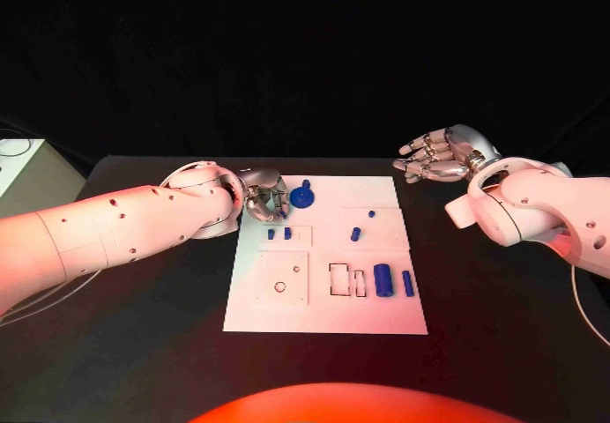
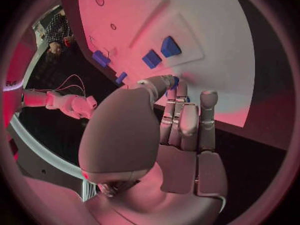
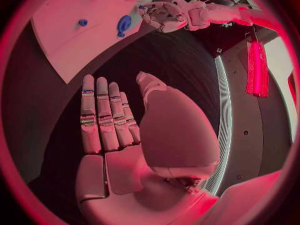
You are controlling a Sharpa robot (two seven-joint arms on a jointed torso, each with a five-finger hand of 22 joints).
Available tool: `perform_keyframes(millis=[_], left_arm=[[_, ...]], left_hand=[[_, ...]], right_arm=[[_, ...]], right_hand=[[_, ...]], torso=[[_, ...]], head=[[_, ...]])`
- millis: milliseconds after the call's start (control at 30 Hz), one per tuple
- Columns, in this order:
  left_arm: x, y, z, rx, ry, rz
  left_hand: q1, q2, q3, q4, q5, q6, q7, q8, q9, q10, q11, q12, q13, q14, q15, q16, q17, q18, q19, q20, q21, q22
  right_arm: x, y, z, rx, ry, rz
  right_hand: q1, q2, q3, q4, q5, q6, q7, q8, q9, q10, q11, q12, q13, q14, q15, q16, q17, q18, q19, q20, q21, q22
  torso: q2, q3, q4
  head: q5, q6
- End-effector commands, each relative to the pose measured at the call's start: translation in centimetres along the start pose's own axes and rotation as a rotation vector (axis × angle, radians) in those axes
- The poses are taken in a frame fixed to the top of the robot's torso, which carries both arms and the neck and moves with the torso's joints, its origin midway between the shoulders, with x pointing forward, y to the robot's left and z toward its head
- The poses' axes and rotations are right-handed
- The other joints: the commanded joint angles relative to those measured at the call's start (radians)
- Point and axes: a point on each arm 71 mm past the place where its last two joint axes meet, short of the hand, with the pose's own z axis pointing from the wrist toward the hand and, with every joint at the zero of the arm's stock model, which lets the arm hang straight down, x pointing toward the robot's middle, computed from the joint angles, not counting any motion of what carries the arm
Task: Assemble the parts on the task board
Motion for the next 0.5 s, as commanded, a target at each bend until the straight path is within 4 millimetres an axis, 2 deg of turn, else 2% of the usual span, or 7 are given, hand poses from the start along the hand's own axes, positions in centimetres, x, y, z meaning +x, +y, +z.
perform_keyframes(millis=[33, 500], left_arm=[[0.6, -0.19, 0.13, 0.003, 0.04, 0.006], [0.98, 0.0, 0.33, -0.021, 0.06, 0.023]], left_hand=[[-0.006, 0.005, 0.003, -0.002, 0.002, 0.008, 0.0, -0.001, 0.001, 0.007, -0.002, -0.003, 0.001, -0.003, 0.004, 0.0, 0.002, -0.015, -0.007, 0.001, -0.003, -0.001], [-0.009, 0.006, 0.0, -0.006, -0.001, 0.013, -0.002, -0.001, 0.005, 0.02, -0.005, -0.004, 0.006, 0.0, 0.002, 0.002, 0.008, -0.015, -0.008, 0.001, -0.005, -0.002]], right_arm=[[0.11, 0.12, -0.02, -0.016, 0.012, -0.005], [0.09, 0.1, -0.06, -0.015, 0.012, -0.005]], right_hand=[[0.008, 0.001, 0.006, 0.001, 0.007, 0.0, 0.019, 0.003, -0.001, 0.005, 0.001, -0.004, -0.001, -0.002, 0.003, -0.003, -0.001, 0.006, -0.004, 0.001, 0.002, -0.001], [0.008, 0.001, 0.006, 0.001, 0.007, 0.0, 0.019, 0.003, -0.001, 0.005, 0.001, -0.004, -0.001, -0.002, 0.003, -0.003, -0.001, 0.006, -0.004, 0.001, 0.002, -0.001]], torso=[[0.001, -0.0004, -0.0008], [0.0, -0.0001, 0.0]], head=[[-0.001, -0.001], [-0.003, -0.004]])
